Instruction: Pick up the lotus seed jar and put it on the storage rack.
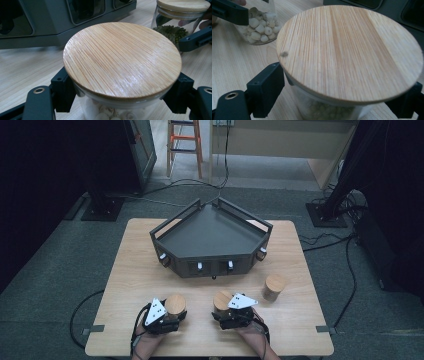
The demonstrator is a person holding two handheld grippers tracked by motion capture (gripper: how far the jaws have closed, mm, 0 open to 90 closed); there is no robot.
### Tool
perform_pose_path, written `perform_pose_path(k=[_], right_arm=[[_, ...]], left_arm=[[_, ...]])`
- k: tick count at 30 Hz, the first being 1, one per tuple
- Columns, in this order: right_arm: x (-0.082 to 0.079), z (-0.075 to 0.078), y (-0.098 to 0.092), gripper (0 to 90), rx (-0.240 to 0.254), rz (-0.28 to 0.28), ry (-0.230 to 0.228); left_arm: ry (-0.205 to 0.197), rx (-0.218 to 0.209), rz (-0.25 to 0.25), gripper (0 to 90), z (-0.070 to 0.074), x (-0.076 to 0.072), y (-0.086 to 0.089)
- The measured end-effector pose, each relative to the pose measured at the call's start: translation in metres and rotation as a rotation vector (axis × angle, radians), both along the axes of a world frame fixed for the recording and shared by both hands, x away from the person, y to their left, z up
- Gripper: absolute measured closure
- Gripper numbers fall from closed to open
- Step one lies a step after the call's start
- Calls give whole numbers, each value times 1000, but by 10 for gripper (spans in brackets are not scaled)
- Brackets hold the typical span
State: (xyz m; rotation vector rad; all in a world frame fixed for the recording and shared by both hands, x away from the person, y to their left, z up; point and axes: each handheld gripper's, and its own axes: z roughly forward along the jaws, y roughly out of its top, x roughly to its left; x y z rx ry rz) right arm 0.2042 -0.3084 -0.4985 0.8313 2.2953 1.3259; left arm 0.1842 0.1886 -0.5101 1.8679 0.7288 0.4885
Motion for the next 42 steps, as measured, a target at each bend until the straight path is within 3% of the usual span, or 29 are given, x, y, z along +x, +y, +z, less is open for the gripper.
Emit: perform_pose_path(k=[8,26,38,42], right_arm=[[0,1,0,129,0,-3,6],[0,1,1,129,-7,0,2],[1,1,1,129,-5,-5,7],[0,1,2,129,-10,-5,3]], left_arm=[[1,-14,0,252,-1,0,-1],[-15,-17,15,251,23,-3,2],[-7,-43,8,252,39,5,5],[-6,-26,2,252,46,10,3]])
